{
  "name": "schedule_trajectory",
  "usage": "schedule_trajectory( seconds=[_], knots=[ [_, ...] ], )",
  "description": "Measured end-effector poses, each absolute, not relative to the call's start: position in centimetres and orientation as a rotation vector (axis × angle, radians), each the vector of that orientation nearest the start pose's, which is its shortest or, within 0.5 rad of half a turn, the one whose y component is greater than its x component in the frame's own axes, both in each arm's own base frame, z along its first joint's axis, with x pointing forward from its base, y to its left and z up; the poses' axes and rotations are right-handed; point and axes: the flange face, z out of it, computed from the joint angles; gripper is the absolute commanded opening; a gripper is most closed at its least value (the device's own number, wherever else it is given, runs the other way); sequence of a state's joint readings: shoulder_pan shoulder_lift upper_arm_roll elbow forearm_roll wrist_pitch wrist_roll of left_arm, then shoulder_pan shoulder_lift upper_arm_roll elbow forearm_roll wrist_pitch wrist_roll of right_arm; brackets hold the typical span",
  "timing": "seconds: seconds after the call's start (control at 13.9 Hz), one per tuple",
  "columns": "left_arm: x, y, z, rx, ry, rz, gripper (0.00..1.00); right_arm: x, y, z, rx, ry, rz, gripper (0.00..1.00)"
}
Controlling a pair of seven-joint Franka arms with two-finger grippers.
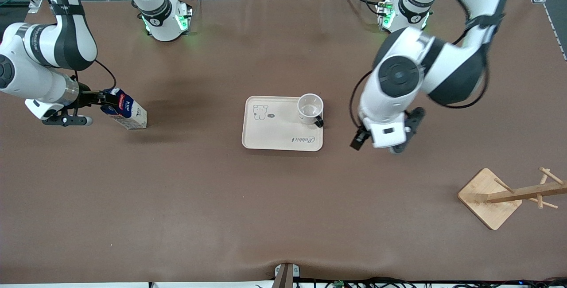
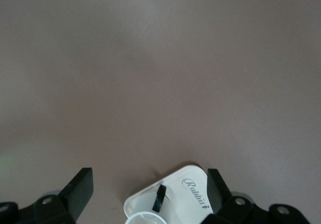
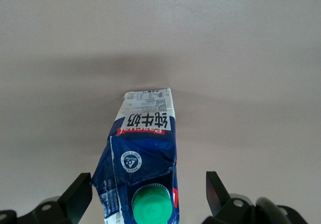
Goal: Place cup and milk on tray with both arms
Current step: 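Withdraw the left gripper while the right gripper lifts the carton, then carry the milk carton with the right gripper over the tray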
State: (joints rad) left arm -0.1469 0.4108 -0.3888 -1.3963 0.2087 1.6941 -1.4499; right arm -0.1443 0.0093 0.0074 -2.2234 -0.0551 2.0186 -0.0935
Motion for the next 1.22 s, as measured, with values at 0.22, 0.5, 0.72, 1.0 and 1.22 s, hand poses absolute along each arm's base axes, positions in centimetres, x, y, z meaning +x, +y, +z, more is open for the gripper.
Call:
schedule_trajectory(
  seconds=[0.22, 0.5, 0.72, 1.0, 1.22],
  knots=[
    [60.9, -20.0, 54.5, -2.833, -1.107, -0.054, 1.00, 49.1, -7.5, 34.4, -3.143, 0.034, 0.341, 0.91],
    [60.0, -12.0, 60.1, -2.905, -0.834, -0.098, 1.00, 48.7, -7.6, 34.0, -3.119, 0.066, 0.342, 0.16],
    [59.3, -7.2, 62.3, -2.937, -0.616, -0.085, 1.00, 48.2, -7.2, 34.2, -3.058, 0.115, 0.383, 0.00],
    [57.9, -2.6, 63.8, -2.941, -0.457, -0.022, 1.00, 49.6, -5.1, 38.3, -3.024, 0.069, 0.379, 0.00],
    [57.4, -2.7, 64.5, -2.943, -0.414, -0.027, 1.00, 51.9, 0.8, 44.1, -3.044, -0.038, 0.330, 0.00]
  ],
)
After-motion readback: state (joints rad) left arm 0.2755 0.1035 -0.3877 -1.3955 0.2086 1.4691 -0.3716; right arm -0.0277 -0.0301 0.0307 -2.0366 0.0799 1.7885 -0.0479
